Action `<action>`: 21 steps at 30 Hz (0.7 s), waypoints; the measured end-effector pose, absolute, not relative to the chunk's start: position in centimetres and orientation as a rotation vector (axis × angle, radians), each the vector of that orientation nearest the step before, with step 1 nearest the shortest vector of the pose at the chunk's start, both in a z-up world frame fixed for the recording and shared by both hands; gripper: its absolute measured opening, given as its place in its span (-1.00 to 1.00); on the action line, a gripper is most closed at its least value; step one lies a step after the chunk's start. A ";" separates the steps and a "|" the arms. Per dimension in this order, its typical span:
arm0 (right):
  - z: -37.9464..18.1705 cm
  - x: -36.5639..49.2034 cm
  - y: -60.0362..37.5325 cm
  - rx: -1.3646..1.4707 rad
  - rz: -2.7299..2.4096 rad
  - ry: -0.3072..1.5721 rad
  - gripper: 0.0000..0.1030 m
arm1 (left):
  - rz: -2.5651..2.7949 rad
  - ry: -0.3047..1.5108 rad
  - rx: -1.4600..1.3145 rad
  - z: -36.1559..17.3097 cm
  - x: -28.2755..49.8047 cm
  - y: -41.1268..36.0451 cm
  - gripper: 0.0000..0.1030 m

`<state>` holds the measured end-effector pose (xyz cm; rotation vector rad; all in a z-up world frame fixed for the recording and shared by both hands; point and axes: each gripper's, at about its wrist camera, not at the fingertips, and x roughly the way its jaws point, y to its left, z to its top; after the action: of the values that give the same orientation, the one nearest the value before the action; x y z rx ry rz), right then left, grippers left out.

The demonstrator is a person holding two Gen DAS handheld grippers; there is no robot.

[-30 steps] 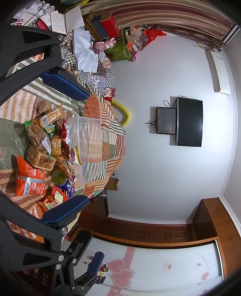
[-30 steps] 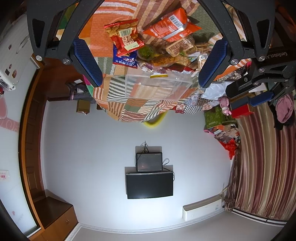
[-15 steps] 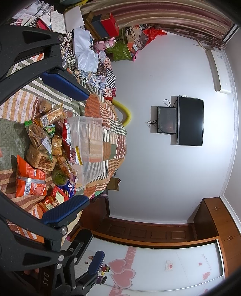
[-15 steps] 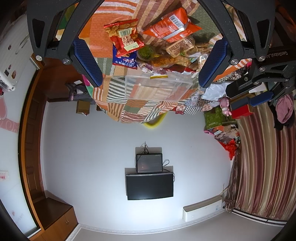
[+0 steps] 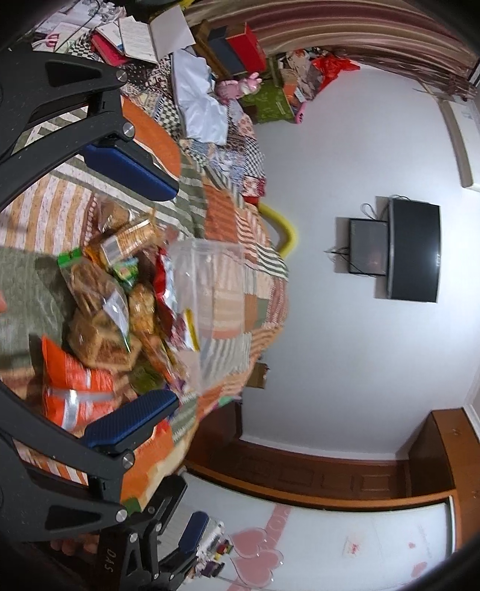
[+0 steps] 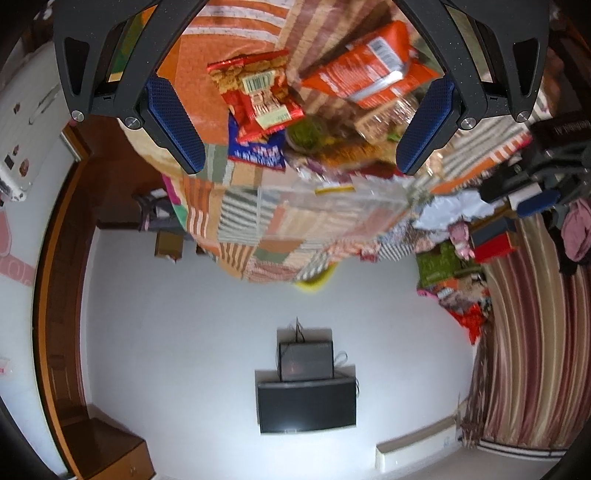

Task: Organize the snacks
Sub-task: 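Grasp the tall biscuit pack with the left gripper while the right gripper grasps the red peanut bag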

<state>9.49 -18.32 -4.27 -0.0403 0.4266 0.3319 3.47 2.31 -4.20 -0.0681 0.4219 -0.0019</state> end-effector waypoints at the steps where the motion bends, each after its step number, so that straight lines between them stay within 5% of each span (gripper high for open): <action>1: -5.0 10.0 -18.4 -0.043 0.331 0.451 1.00 | 0.007 0.434 -0.065 -4.7 3.9 2.6 1.00; 11: -9.4 13.1 -19.8 -0.108 0.285 0.607 0.99 | 0.063 0.608 -0.053 -9.7 9.4 6.9 1.00; 15: -10.5 14.2 -20.7 -0.092 0.291 0.665 0.86 | 0.048 0.674 -0.061 -11.4 11.5 7.5 0.67; 21: -11.9 15.0 -21.1 -0.079 0.356 0.741 0.72 | 0.042 0.738 -0.051 -13.0 13.6 6.8 0.56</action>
<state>15.04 -21.05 -11.90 -0.0790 0.7406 0.3563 13.65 6.77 -12.98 -0.0511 0.7382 0.0419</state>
